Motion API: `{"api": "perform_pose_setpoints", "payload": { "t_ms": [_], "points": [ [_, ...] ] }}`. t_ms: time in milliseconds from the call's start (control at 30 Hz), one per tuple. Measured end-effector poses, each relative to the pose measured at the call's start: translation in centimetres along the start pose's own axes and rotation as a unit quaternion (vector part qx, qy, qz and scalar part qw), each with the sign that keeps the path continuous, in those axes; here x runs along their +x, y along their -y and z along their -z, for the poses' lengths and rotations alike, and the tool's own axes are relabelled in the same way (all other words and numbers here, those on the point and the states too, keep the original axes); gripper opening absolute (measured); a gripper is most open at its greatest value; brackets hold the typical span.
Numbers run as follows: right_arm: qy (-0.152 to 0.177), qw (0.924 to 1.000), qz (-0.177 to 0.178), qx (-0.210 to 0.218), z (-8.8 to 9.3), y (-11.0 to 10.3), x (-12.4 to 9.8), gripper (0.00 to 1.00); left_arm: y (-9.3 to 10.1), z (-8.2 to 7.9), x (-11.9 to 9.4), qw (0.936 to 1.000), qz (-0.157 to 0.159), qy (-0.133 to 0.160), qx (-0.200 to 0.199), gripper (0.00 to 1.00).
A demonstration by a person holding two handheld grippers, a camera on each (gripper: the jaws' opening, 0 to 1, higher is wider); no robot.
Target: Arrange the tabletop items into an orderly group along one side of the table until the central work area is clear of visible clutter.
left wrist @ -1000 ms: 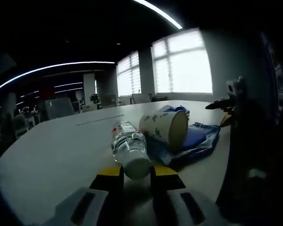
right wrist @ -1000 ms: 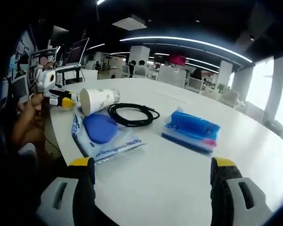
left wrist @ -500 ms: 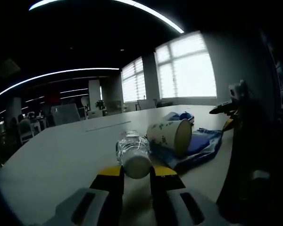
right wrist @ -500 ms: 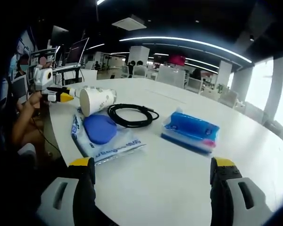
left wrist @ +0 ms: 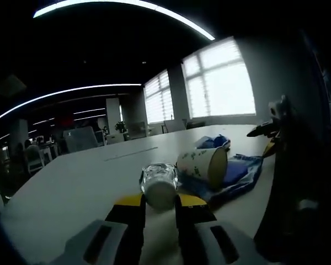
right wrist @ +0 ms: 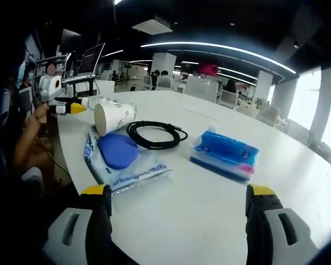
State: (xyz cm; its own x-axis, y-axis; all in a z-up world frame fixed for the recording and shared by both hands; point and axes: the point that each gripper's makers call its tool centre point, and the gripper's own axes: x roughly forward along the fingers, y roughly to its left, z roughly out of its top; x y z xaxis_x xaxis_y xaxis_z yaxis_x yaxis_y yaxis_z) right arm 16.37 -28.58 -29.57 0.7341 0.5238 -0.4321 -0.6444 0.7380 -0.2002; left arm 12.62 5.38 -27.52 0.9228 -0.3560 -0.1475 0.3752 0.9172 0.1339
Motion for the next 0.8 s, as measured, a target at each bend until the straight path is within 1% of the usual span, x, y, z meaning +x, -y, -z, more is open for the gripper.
{"api": "perform_pose_setpoints", "payload": {
  "t_ms": [433,800],
  "points": [
    [-0.002,1.0,0.008,0.002,0.0,0.4,-0.4,0.98,-0.8,-1.3,-0.8,0.9998,-0.009,0.015,0.005,0.19],
    [-0.002,0.9999,0.008,0.007,0.3,0.3,-0.4,0.98,-1.4,-3.1,-1.6,0.9992,-0.017,0.032,0.014,0.19]
  ]
}}
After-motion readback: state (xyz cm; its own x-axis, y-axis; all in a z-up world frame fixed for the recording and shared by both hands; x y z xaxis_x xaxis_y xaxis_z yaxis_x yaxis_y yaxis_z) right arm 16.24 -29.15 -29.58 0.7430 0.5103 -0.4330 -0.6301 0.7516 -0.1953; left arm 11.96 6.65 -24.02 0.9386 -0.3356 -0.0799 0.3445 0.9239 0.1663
